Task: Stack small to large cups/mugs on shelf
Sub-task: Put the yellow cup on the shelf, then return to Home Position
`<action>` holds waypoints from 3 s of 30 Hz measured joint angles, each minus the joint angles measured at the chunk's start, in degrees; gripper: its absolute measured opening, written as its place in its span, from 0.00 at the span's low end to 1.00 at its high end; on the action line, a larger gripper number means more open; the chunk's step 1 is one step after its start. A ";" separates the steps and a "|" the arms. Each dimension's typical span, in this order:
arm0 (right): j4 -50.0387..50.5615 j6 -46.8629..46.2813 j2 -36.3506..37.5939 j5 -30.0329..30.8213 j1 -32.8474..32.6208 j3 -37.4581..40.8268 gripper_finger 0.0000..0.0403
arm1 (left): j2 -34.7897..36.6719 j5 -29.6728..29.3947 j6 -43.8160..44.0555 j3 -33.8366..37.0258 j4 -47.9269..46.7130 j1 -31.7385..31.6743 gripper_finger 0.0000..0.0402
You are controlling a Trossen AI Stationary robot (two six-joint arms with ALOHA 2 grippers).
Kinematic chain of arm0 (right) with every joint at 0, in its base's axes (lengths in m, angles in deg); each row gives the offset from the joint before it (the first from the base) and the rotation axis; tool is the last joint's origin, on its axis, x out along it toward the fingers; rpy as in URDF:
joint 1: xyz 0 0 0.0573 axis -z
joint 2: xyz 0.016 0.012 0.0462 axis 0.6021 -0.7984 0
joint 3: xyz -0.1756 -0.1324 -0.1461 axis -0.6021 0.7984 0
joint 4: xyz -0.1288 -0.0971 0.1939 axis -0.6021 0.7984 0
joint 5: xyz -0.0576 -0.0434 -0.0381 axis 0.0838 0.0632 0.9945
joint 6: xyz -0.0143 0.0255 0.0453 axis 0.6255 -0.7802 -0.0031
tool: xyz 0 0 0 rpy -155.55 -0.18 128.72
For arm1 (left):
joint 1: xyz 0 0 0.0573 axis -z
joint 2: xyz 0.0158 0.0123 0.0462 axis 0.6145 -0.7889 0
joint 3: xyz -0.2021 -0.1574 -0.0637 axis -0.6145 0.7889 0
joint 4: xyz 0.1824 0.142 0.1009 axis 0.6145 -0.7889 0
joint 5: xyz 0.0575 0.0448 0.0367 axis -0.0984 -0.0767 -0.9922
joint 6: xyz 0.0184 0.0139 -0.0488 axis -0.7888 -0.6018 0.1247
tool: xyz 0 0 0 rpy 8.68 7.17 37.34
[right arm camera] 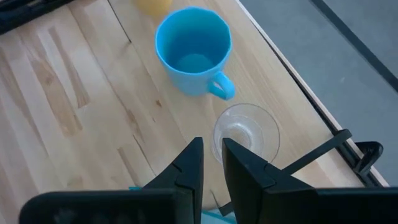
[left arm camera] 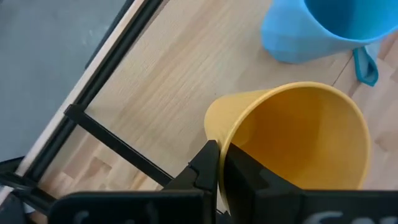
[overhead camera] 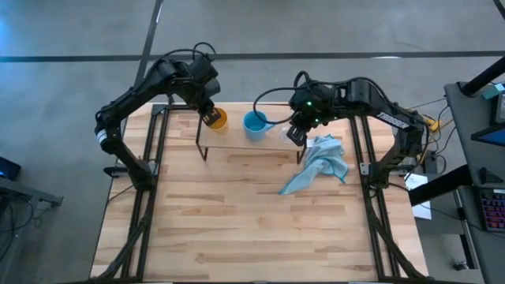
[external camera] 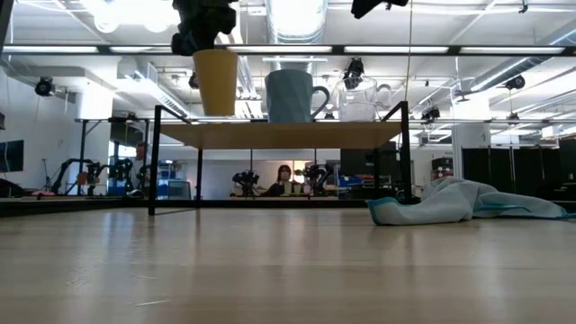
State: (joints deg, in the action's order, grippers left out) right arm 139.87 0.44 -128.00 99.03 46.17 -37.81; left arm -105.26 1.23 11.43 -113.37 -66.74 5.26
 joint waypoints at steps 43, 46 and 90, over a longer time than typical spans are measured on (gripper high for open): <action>0.05 3.00 0.00 -0.02 0.02 1.44 0.13 | -5.87 -0.80 1.07 0.13 0.66 -2.22 0.14; 0.05 3.20 0.00 -0.02 0.02 1.44 0.13 | -5.85 -0.80 1.33 0.13 1.49 -2.22 0.15; 1.79 4.47 5.71 -0.63 -1.62 2.53 0.13 | 18.94 -0.57 18.00 -3.71 6.44 6.19 0.15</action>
State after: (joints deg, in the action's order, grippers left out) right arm 141.66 4.92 -122.29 98.40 44.55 -35.28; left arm -86.32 0.66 29.43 -117.07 -60.31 11.45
